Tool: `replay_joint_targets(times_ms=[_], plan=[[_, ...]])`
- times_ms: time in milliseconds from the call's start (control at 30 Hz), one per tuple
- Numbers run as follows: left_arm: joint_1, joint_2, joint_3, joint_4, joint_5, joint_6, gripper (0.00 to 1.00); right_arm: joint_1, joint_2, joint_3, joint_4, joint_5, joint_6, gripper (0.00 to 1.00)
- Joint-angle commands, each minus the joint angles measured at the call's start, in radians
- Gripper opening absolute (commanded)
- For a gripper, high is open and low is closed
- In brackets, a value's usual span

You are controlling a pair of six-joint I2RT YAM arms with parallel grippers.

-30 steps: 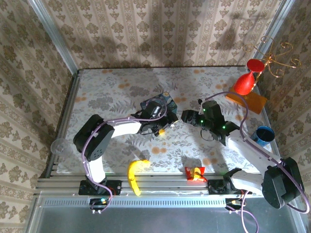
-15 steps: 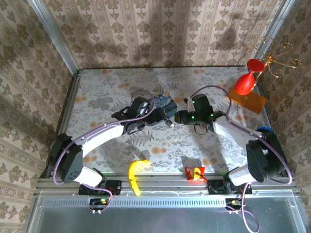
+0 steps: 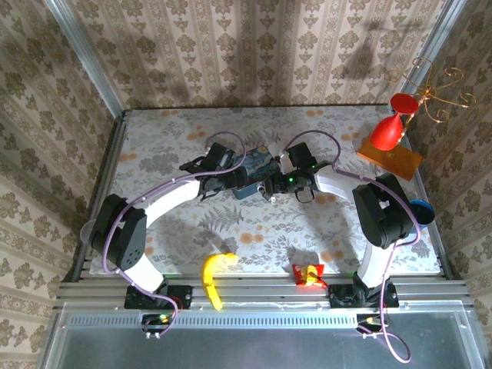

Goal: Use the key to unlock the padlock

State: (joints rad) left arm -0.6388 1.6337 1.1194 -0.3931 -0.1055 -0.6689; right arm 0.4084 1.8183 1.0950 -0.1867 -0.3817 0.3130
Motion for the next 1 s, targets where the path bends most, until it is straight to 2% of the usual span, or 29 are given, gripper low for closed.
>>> replay_joint_targets(times_ms=[0, 533, 733, 967], plan=[[0.017, 0.027, 0.031, -0.042, -0.015, 0.045, 1.00, -0.002, 0.026, 0.021, 0.002, -0.042, -0.008, 0.51], [0.025, 0.113, 0.060, -0.027, -0.039, 0.043, 1.00, 0.014, 0.096, 0.019, 0.099, -0.090, 0.049, 0.50], [0.025, 0.117, 0.049, -0.021, -0.025, 0.029, 1.00, 0.017, 0.096, 0.008, 0.123, -0.091, 0.077, 0.38], [0.025, 0.117, 0.045, -0.017, -0.022, 0.025, 1.00, 0.021, 0.106, -0.001, 0.133, -0.079, 0.094, 0.33]])
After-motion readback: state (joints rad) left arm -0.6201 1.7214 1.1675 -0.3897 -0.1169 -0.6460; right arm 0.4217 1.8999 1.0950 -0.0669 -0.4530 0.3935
